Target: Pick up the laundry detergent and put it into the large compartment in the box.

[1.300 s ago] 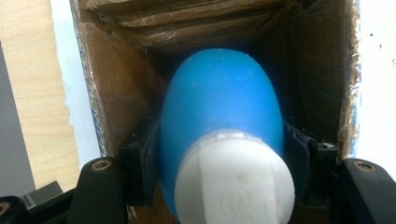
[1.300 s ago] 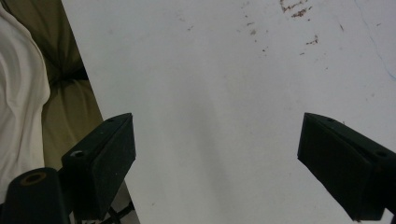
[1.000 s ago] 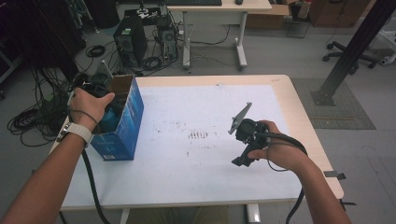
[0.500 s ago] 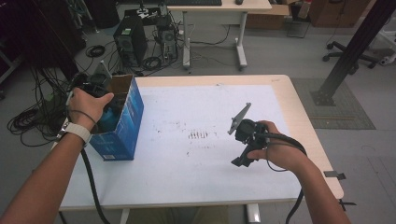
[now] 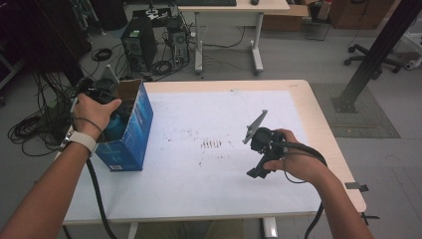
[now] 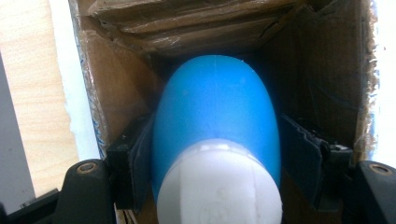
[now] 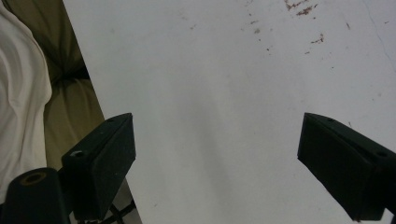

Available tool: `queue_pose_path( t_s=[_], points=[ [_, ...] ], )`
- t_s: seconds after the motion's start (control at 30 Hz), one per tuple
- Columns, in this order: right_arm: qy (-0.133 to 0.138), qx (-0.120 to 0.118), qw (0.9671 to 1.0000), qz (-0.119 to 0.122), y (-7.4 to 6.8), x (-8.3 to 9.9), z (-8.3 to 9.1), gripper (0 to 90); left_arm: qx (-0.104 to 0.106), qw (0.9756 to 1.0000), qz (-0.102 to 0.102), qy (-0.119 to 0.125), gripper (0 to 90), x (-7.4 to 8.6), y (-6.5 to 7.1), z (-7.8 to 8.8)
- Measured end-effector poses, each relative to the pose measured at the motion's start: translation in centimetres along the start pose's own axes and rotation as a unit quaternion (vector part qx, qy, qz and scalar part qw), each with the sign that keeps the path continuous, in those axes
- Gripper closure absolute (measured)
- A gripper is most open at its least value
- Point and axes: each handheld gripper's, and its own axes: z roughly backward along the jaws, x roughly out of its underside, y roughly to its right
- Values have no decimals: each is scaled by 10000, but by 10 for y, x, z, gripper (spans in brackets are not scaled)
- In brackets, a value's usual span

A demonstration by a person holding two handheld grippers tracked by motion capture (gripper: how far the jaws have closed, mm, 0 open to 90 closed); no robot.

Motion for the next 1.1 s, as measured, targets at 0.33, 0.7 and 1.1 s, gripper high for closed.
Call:
queue_pose_path(
  t_s=[0.33,0.7,1.1],
  points=[
    [-11,10,10000,1,-2,-1,1,115,32,10000,-44,19,244,0,2,0],
    [-3,26,10000,1,-3,-1,2,115,86,9999,-37,104,232,2,2,4],
    [2,46,10000,7,-6,-1,4,115,187,9997,-68,162,188,4,0,10]
  ],
)
